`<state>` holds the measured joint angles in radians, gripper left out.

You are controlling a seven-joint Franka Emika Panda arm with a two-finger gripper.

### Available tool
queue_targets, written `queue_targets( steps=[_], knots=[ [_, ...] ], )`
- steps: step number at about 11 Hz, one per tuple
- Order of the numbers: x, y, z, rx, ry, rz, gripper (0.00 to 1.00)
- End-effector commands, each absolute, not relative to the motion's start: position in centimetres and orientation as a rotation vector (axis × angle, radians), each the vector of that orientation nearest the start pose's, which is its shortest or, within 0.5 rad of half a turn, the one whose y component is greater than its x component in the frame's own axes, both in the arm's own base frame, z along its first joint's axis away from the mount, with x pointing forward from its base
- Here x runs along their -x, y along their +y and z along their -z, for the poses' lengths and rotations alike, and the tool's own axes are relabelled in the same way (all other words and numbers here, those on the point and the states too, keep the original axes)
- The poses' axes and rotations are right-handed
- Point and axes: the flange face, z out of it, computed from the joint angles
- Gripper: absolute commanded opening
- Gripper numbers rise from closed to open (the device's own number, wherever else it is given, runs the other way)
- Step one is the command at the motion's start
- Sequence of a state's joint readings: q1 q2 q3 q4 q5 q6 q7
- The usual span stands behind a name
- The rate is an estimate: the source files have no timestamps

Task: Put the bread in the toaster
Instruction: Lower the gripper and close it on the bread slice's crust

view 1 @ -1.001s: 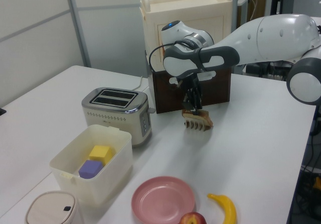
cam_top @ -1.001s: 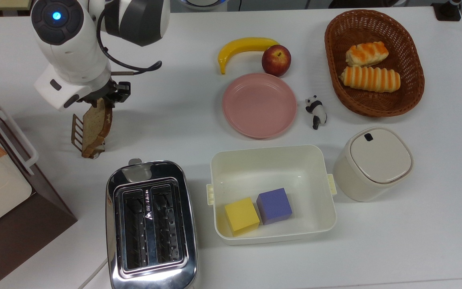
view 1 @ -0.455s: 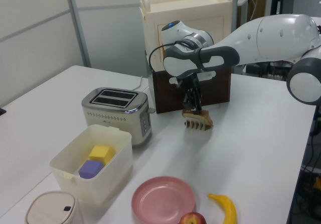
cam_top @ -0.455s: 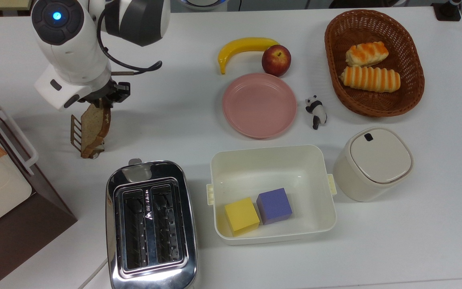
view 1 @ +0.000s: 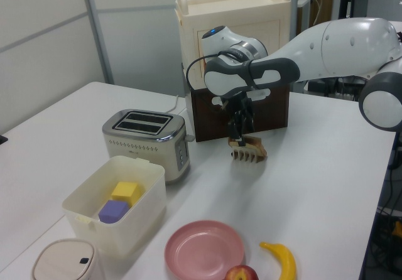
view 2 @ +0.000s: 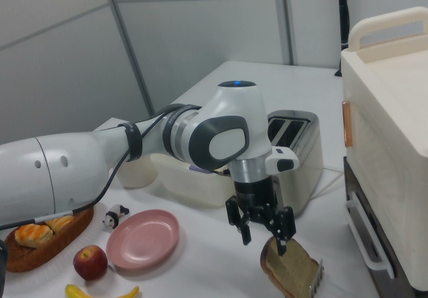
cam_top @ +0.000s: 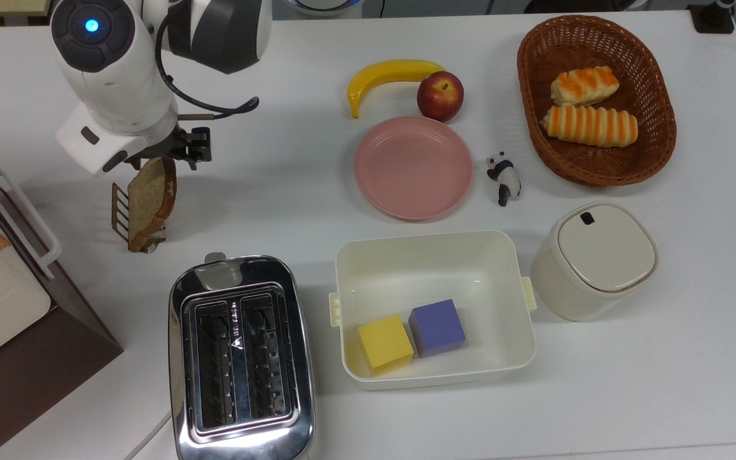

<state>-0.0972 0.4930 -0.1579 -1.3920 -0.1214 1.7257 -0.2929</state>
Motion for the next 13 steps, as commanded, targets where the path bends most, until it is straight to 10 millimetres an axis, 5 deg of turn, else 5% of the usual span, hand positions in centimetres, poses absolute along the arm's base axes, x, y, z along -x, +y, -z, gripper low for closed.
queue_targets(
  steps=[1, 2, 5, 7, 9, 13],
  knots=[
    [-66.2, -16.0, -41.6, 3.288, -0.162, -0.322, 1.00],
    [-66.3, -16.0, -41.1, 3.286, -0.163, -0.334, 1.00],
    [-66.4, -16.1, -40.4, 3.290, -0.185, -0.356, 0.53],
    [-66.4, -16.1, -40.4, 3.293, -0.192, -0.359, 0.32],
    [-66.3, -16.2, -40.4, 3.292, -0.194, -0.362, 0.19],
    [-66.4, -16.2, -41.5, 3.297, -0.204, -0.336, 0.19]
  ],
)
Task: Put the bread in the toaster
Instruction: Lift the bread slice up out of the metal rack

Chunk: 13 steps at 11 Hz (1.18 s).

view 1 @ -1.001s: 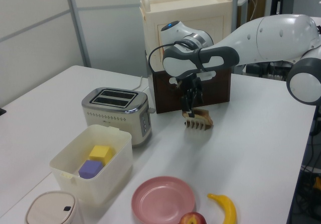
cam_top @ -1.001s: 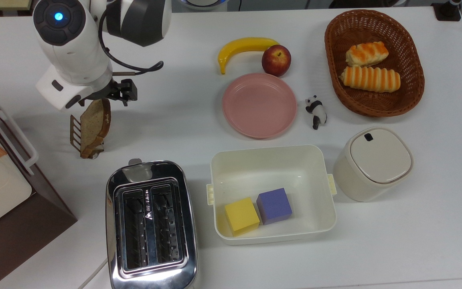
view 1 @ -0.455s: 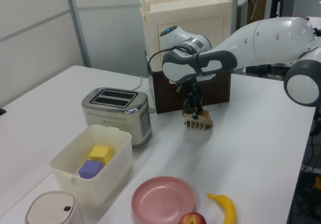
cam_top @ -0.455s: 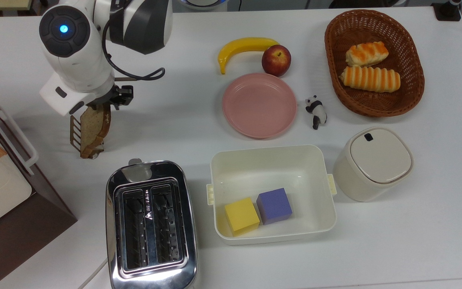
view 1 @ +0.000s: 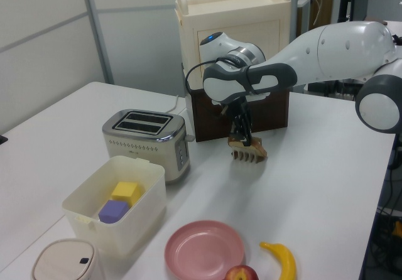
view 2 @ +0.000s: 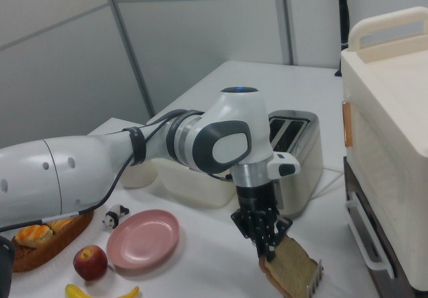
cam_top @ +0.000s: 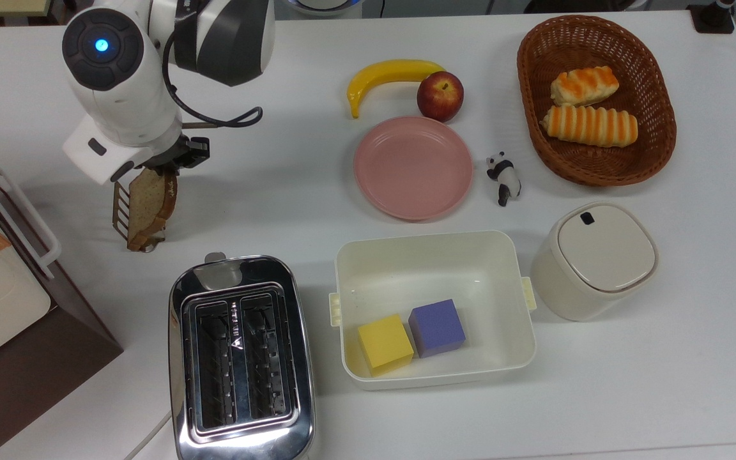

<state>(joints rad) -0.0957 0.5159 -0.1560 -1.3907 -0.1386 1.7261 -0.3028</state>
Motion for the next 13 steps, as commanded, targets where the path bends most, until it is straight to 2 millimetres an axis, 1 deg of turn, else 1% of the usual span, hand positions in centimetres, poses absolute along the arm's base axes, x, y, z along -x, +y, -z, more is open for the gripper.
queue_targets(
  steps=[1, 4, 6, 7, 8, 10, 11, 12, 13],
  knots=[
    [-66.4, -16.3, -41.9, 3.302, -0.199, -0.327, 0.19],
    [-66.2, -16.6, -43.3, 3.331, -0.197, -0.311, 0.19],
    [-65.9, -16.8, -44.9, 3.346, -0.191, -0.276, 0.19],
    [-66.2, -16.8, -46.7, 3.360, -0.185, -0.219, 0.20],
    [-66.4, -16.8, -48.0, 3.369, -0.174, -0.175, 0.20],
    [-66.6, -16.7, -50.1, 3.380, -0.159, -0.105, 0.20],
    [-66.7, -16.6, -50.7, 3.379, -0.148, -0.075, 0.20],
    [-67.0, -16.3, -51.2, 3.381, -0.088, -0.040, 0.20],
    [-67.6, -15.9, -52.6, 3.378, 0.011, 0.071, 0.20]
  ],
)
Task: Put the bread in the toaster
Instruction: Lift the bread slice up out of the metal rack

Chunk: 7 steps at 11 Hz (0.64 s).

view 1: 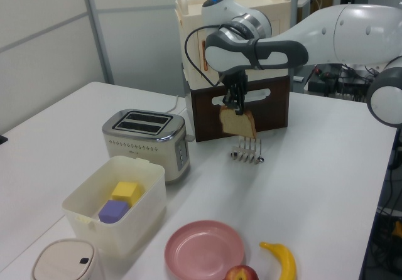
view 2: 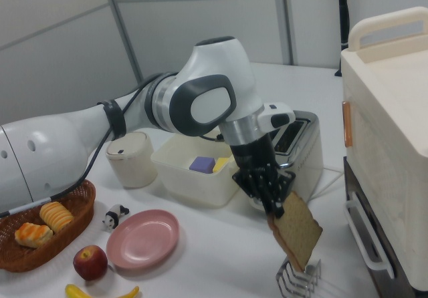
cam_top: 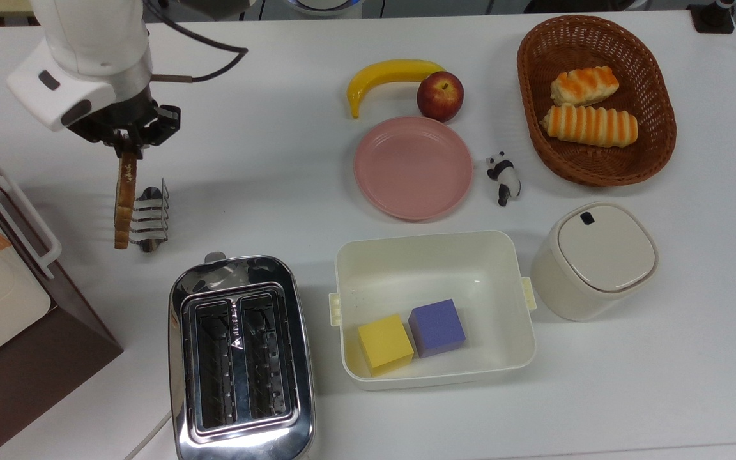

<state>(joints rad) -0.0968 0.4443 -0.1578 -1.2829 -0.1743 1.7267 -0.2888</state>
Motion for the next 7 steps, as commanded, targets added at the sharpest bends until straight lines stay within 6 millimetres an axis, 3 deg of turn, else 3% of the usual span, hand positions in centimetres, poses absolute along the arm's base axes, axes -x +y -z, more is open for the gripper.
queue_targets(
  steps=[1, 3, 7],
  knots=[
    [-68.2, -15.4, -53.3, 3.350, 0.111, 0.192, 0.20],
    [-69.4, -14.6, -54.7, 3.280, 0.253, 0.412, 0.20],
    [-72.0, -8.9, -57.6, 3.151, 0.336, 0.833, 0.20]
  ],
)
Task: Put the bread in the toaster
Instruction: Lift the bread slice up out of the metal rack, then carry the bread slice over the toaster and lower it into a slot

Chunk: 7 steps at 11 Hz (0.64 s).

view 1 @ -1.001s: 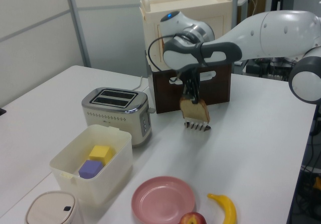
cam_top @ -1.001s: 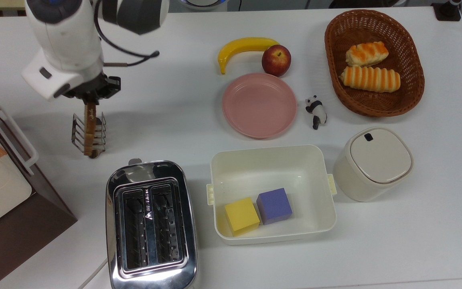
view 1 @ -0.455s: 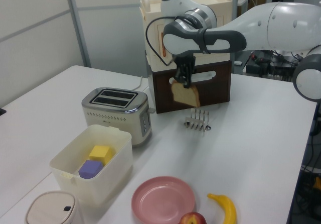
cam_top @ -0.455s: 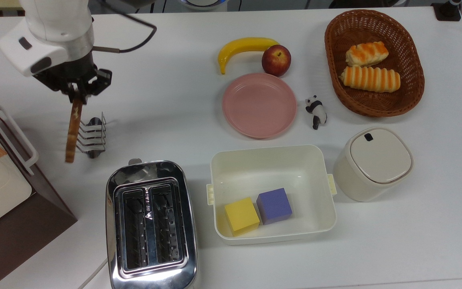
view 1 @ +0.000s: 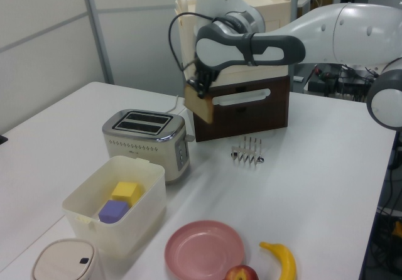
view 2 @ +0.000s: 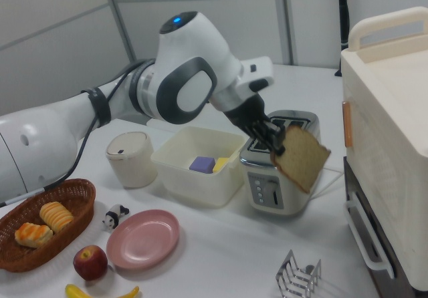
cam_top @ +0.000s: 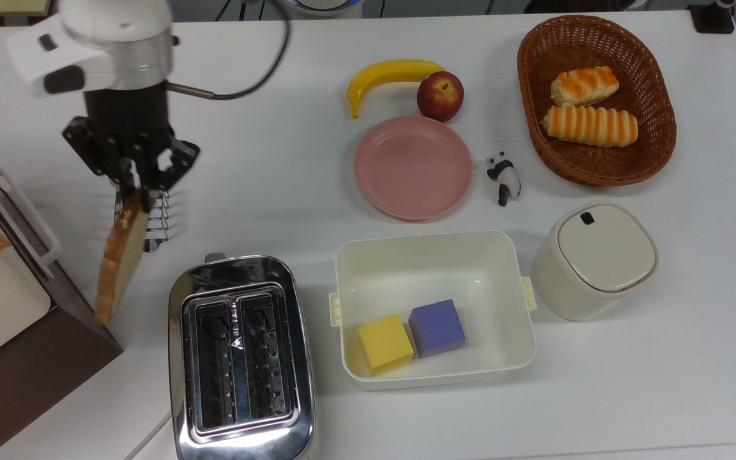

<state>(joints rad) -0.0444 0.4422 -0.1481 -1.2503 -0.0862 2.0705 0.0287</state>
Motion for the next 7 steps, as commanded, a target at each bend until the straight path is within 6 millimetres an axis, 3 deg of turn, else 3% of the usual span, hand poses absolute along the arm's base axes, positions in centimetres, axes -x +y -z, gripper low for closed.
queue_targets(
  steps=[1, 3, 7],
  knots=[
    [-72.6, -7.7, -58.3, 3.086, 0.378, 0.958, 0.20],
    [-73.3, -6.9, -59.5, 2.909, 0.445, 1.135, 0.20],
    [-73.6, -5.5, -58.9, 2.844, 0.328, 1.124, 0.18]
  ],
)
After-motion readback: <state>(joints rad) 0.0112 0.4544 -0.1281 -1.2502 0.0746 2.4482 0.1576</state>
